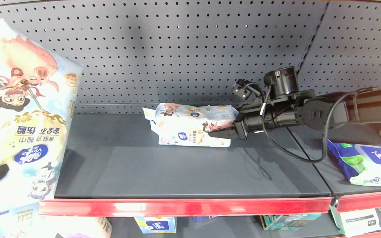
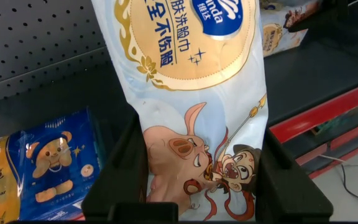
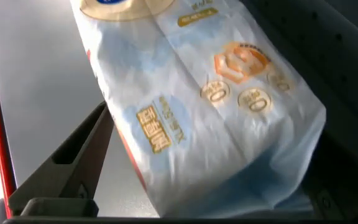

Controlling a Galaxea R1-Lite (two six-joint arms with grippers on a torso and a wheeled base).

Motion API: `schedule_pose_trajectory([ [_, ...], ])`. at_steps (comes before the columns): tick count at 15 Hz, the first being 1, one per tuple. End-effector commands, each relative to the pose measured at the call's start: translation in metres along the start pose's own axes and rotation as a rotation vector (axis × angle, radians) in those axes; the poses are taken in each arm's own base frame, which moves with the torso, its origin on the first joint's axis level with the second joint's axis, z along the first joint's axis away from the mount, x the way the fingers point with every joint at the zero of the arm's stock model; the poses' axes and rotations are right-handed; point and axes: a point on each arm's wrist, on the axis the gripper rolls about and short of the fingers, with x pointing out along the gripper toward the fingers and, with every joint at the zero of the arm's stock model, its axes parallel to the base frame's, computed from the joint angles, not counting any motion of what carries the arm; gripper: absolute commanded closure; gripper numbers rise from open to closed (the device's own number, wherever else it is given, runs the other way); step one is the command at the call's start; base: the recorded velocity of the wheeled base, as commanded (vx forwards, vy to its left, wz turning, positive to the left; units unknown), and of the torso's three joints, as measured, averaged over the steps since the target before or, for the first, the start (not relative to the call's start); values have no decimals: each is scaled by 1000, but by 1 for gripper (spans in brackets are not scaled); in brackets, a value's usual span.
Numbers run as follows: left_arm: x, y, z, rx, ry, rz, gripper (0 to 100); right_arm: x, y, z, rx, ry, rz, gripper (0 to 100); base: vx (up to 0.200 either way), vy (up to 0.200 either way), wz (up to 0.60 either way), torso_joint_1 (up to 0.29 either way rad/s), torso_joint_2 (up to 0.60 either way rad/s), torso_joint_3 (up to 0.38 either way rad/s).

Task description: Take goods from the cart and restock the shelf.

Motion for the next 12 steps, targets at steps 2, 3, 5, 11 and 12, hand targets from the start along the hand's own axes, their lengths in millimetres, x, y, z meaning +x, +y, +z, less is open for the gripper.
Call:
schedule_pose_trajectory([
  [2,-1,0,0,0,-3,1,100,5,7,1,-5,4,20,0,0,0,0,0,0,0],
  [3,-1,0,0,1,-3,0,100,7,10,2,-10,5,26,0,0,0,0,0,0,0],
  [5,0,0,0,0,-2,0,100,10,11,1,-10,13,20,0,0,0,0,0,0,0],
  [11,0,0,-1,-2,4,-1,100,18,14,-7,-2,40,33,100,0,0,0,0,0,0],
  [12,1,0,-1,-2,4,-3,100,17,15,-5,-8,36,33,100,0,0,0,0,0,0],
])
